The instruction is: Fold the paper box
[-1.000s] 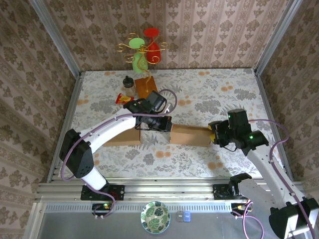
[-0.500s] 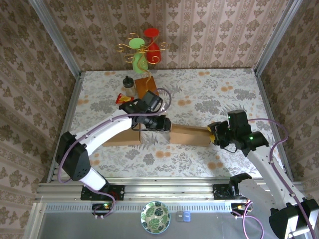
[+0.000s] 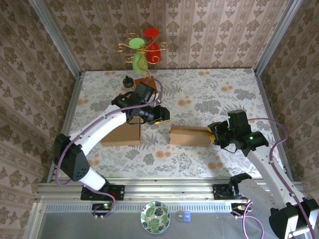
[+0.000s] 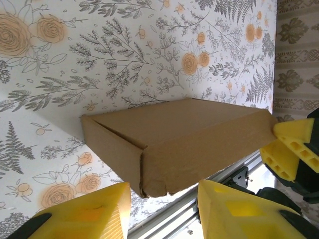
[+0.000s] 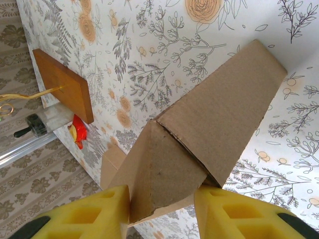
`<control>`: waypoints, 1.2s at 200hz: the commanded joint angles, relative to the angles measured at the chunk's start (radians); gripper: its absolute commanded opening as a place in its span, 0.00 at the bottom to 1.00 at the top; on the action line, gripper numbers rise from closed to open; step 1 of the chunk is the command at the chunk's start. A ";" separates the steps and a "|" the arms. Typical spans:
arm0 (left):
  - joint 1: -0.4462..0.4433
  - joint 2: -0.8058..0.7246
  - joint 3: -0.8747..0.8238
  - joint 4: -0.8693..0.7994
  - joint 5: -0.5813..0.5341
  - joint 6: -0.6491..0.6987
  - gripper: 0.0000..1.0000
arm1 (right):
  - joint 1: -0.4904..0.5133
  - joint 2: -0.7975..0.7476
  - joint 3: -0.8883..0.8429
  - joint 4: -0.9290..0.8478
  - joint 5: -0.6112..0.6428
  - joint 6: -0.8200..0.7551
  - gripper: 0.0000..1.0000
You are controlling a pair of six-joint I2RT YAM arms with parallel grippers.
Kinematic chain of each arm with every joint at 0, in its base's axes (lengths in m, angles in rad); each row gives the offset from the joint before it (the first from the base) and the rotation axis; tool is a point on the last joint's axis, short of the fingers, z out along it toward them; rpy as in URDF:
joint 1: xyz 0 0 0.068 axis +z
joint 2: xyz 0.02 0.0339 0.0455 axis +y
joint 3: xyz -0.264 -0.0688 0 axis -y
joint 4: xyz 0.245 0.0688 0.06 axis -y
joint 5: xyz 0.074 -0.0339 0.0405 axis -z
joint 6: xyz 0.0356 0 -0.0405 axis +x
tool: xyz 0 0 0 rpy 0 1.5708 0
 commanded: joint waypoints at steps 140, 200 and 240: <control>-0.043 0.089 -0.047 0.005 0.050 -0.025 0.35 | 0.003 0.021 -0.030 -0.089 0.016 -0.008 0.39; -0.046 0.089 -0.095 0.003 0.033 0.004 0.32 | 0.004 0.026 -0.025 -0.093 0.014 -0.013 0.39; -0.053 0.095 -0.117 -0.007 0.010 0.029 0.30 | 0.002 0.028 0.017 -0.140 0.020 -0.058 0.46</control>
